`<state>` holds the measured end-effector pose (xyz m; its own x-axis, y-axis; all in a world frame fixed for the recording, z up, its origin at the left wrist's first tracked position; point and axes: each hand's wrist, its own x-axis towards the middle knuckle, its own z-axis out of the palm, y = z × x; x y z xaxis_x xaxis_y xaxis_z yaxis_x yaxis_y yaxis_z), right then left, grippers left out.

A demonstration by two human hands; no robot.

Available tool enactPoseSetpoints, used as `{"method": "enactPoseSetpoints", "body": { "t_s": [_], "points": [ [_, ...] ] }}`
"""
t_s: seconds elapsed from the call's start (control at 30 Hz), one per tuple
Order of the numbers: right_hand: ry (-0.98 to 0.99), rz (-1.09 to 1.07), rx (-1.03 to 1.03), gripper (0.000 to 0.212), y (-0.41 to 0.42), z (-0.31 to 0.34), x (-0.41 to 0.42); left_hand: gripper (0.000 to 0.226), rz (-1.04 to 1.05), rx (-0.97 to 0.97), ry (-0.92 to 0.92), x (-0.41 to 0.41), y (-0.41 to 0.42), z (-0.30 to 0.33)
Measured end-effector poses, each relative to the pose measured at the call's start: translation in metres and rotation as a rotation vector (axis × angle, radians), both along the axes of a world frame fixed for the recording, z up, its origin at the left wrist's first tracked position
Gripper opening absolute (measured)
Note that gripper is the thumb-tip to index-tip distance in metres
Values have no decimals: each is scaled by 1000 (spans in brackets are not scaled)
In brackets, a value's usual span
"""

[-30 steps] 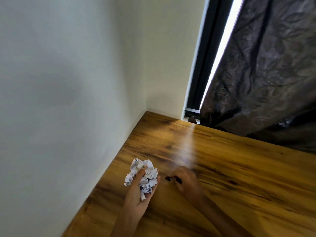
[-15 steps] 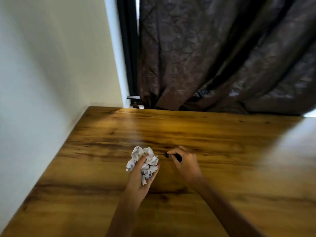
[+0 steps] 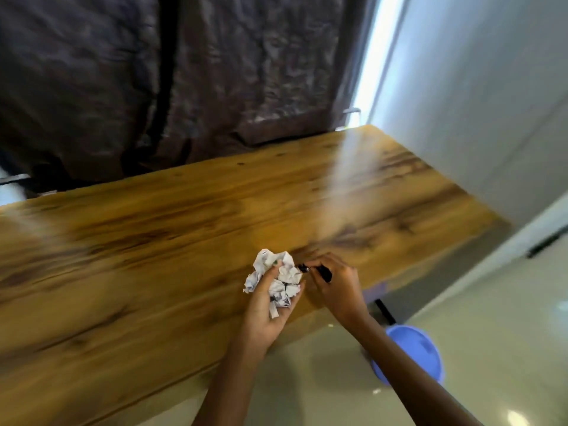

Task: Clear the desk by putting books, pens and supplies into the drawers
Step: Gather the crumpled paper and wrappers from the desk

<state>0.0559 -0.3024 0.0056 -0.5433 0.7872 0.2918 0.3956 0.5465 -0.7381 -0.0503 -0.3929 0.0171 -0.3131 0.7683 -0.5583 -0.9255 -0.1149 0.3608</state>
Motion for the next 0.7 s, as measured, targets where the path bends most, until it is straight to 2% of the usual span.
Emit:
{"method": "enactPoseSetpoints", "body": {
  "t_s": [0.13,0.33,0.47,0.6,0.7],
  "points": [
    [26,-206,-58,15,39,-12,82,27,-215,18,12,70,62,-5],
    [20,-467,-91,18,95,-37,184,16,-498,-12,121,156,150,-30],
    [17,-607,-128,31,131,-62,238,15,-638,-6,181,202,200,-47],
    [26,-716,-234,26,165,-102,290,11,-810,-150,239,253,246,-89],
    [46,-805,-405,25,181,-140,327,10,-911,-315,294,291,263,-135]
  ]
}}
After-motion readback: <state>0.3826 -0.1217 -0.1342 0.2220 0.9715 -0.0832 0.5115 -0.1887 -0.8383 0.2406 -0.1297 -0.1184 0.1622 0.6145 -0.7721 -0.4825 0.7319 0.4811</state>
